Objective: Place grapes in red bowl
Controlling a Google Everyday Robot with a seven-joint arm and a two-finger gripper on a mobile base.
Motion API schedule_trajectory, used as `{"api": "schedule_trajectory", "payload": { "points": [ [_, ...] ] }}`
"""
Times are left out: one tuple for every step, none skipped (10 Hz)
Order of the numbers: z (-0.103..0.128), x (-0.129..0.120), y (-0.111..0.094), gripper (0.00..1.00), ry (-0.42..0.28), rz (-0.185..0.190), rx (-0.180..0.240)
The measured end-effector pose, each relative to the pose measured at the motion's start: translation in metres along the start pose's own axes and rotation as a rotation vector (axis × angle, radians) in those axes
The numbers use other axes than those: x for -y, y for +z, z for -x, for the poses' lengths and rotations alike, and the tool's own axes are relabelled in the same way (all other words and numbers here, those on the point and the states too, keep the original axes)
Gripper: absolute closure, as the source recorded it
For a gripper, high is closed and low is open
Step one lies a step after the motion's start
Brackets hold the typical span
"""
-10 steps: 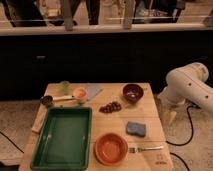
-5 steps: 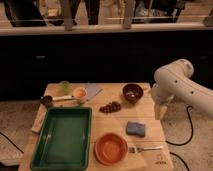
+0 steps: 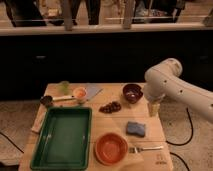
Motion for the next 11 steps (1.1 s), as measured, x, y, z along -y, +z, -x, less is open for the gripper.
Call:
{"api": "schedule_trajectory", "payload": {
  "points": [
    [0.002, 0.003, 0.002, 0.2, -0.02, -0.007, -0.005],
    [0.007, 0.006, 0.004, 0.2, -0.034, -0.01, -0.004],
    [0.014, 0.011, 0.006, 0.2, -0.051, -0.014, -0.004],
    [0.025, 0.019, 0.009, 0.2, -0.073, -0.02, -0.003],
    [0.028, 0.023, 0.011, 0.2, -0.082, -0.023, -0.002],
    [0.029, 0.024, 0.014, 0.2, -0.092, -0.024, -0.003],
    [0.031, 0.027, 0.016, 0.2, -0.107, -0.027, -0.005],
    [0.036, 0.031, 0.018, 0.2, -0.125, -0.031, -0.005],
    [0.041, 0.034, 0.02, 0.2, -0.137, -0.032, -0.006],
    [0.045, 0.037, 0.022, 0.2, -0.149, -0.034, -0.007],
    [0.051, 0.04, 0.024, 0.2, -0.165, -0.036, -0.008]
  ]
}}
